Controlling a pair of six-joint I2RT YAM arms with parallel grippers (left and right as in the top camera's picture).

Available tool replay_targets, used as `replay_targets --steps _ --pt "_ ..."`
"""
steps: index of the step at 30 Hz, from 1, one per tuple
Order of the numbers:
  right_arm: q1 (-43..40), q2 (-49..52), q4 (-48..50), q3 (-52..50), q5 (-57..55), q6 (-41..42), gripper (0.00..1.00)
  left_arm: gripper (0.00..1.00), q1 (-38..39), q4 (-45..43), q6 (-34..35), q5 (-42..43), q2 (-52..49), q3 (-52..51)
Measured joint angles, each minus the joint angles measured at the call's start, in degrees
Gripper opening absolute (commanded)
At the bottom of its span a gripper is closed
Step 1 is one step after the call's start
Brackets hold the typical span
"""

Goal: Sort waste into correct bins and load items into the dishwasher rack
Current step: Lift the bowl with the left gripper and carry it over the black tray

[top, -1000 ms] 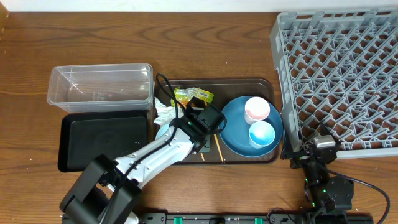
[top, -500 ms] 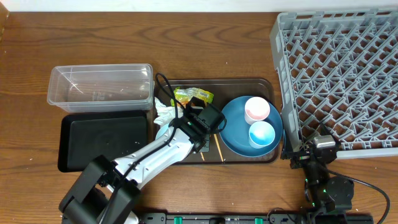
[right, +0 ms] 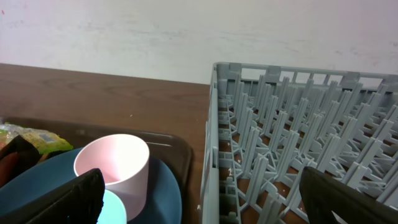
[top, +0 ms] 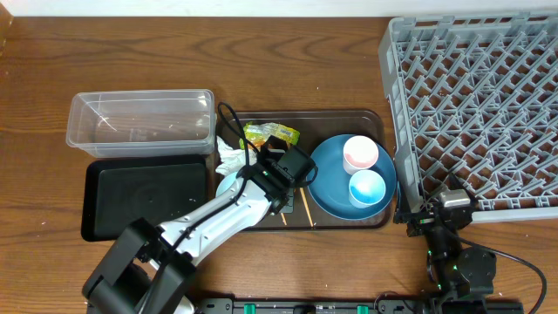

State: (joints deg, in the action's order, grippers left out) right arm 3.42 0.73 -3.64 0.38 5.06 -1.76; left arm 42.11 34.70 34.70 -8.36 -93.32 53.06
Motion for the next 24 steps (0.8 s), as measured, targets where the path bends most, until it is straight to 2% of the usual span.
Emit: replay_targets --steps 16,24 --pt "0.00 0.00 0.00 0.00 0.00 0.00 0.99 0.06 -0.44 3.30 -0.02 -0.20 13.38 0.00" --pt "0.00 0.00 -0.02 0.00 0.02 0.00 0.99 0.06 -9.94 8.04 -1.42 1.84 21.92 0.00"
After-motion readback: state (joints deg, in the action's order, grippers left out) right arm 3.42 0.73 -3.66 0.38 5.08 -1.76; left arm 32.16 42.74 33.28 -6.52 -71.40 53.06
